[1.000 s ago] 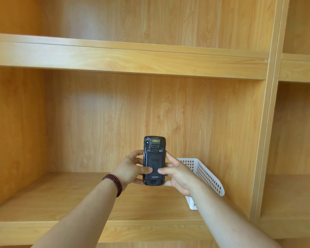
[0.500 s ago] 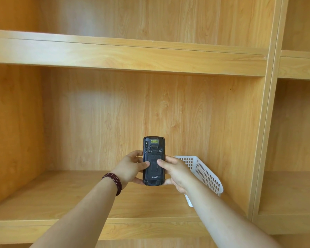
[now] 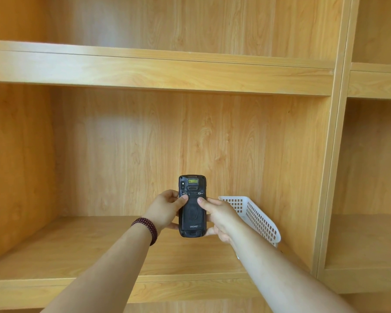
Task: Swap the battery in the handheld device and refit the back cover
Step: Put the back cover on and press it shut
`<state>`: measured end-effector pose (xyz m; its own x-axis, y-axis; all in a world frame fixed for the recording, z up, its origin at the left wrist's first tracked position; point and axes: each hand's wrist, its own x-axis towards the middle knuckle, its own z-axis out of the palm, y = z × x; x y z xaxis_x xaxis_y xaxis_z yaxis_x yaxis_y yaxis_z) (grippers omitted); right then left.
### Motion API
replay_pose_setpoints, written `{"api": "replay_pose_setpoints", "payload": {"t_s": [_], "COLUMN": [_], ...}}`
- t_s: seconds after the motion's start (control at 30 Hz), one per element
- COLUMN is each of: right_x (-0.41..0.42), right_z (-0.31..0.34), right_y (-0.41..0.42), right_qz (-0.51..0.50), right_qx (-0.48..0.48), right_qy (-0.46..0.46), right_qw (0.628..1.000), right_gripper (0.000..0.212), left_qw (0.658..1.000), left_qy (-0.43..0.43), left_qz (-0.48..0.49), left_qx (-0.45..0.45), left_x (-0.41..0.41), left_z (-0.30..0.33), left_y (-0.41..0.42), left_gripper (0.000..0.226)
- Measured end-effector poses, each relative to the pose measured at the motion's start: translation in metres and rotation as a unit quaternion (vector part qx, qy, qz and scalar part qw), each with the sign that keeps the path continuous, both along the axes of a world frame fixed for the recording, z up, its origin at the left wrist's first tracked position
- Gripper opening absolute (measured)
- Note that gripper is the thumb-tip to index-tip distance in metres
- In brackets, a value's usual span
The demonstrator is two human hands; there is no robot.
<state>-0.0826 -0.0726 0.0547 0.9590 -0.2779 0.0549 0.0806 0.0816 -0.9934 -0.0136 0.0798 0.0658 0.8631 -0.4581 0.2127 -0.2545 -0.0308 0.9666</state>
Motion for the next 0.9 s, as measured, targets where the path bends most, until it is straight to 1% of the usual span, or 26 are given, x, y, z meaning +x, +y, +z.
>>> {"api": "replay_pose_setpoints", "payload": {"t_s": [0.1,0.2,0.33,0.4,0.47,0.53,0.63,0.7,0.73,0.8,0.9], "right_x": [-0.002,-0.004,-0.006,-0.006,-0.007,-0.007,-0.007,-0.007,-0.007,-0.007,-0.007], "right_z": [0.002,0.003,0.002,0.002,0.001,-0.001,-0.003,-0.004,-0.004,-0.003,-0.003], "right_y": [0.002,0.003,0.001,0.0,-0.002,-0.005,-0.006,-0.007,-0.007,-0.006,-0.004], "right_qz": [-0.004,0.0,0.011,0.012,0.021,0.046,0.075,0.074,0.073,0.076,0.068], "right_qx": [-0.011,-0.033,-0.032,-0.022,-0.01,-0.01,-0.023,-0.027,-0.028,-0.029,-0.024], "right_qy": [0.002,-0.004,-0.02,-0.024,-0.025,-0.024,-0.021,-0.021,-0.022,-0.024,-0.022], "right_qw": [1.0,0.999,0.999,0.999,0.999,0.999,0.997,0.997,0.997,0.996,0.997], "right_gripper": [0.033,0.027,0.024,0.023,0.02,0.02,0.033,0.036,0.036,0.033,0.025], "left_qw": [1.0,1.0,1.0,0.999,0.996,0.994,0.996,0.996,0.996,0.996,0.997], "left_qy": [0.003,-0.002,-0.007,0.004,0.023,0.03,0.028,0.03,0.032,0.038,0.035], "left_qz": [-0.005,-0.003,-0.013,-0.044,-0.086,-0.098,-0.085,-0.085,-0.085,-0.084,-0.058], "left_qx": [-0.001,-0.013,-0.019,-0.006,0.016,0.02,0.014,0.018,0.02,0.021,0.022], "left_x": [-0.001,-0.002,-0.002,0.0,0.001,0.003,0.002,0.002,0.001,0.0,-0.002], "left_z": [0.001,0.0,-0.001,-0.001,-0.002,-0.004,-0.005,-0.005,-0.005,-0.003,0.0], "left_y": [0.0,0.0,0.003,0.009,0.014,0.016,0.017,0.017,0.017,0.018,0.018], "left_gripper": [0.031,0.029,0.029,0.034,0.046,0.052,0.051,0.051,0.05,0.04,0.03]}}
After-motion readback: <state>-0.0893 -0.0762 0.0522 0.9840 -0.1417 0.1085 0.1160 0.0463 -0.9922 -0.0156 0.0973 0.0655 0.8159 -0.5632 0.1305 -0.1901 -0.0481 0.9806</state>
